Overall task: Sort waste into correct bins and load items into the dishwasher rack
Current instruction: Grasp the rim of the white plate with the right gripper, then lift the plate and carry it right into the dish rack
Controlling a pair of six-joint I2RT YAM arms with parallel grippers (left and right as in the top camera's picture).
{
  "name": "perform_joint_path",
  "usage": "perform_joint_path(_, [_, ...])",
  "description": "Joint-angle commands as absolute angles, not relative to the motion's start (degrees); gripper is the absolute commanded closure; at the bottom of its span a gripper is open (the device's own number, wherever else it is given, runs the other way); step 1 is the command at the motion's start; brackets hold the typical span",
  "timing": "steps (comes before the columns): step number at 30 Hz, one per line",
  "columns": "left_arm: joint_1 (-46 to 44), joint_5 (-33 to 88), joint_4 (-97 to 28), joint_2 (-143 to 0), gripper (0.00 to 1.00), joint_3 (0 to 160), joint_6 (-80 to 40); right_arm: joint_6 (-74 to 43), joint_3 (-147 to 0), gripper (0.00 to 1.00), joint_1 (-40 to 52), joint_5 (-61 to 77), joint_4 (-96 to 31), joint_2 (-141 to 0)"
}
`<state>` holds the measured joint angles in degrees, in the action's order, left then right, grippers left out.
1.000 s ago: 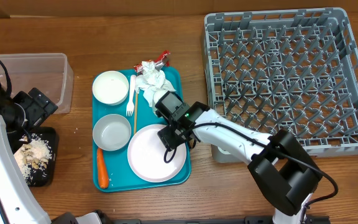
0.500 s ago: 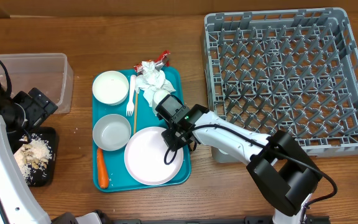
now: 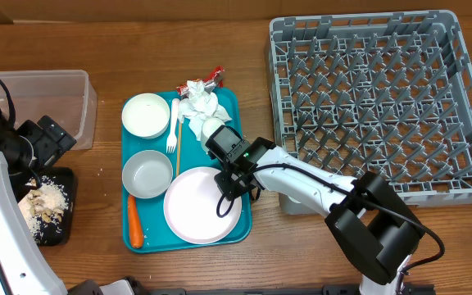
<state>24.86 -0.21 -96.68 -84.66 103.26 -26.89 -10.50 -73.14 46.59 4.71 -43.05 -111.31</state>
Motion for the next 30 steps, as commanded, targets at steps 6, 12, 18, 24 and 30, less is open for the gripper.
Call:
perform_joint_path(6, [25.1, 0.01, -96.79, -85.01, 0.0, 103.0, -27.46, -12.05, -71.79, 0.71, 46.87, 5.32, -42.48, -111.37])
perform_joint_path(12, [25.1, -0.01, -96.79, -85.01, 0.0, 103.0, -27.46, -12.27, -71.66, 0.75, 46.87, 6.13, -41.6, -111.37])
perform_joint_path(18, [25.1, 0.01, -96.79, -85.01, 0.0, 103.0, -27.46, -13.98, -71.81, 0.96, 46.87, 6.79, -41.25, -111.24])
perform_joint_path(24, [25.1, 0.01, -96.79, -85.01, 0.0, 103.0, -27.46, -11.9, -77.03, 0.96, 46.76, 7.14, -50.24, -110.8])
perform_joint_path(30, [25.1, 0.01, -96.79, -85.01, 0.0, 103.0, -27.46, -11.73, -85.34, 0.96, 46.57, 0.95, -61.23, -108.29])
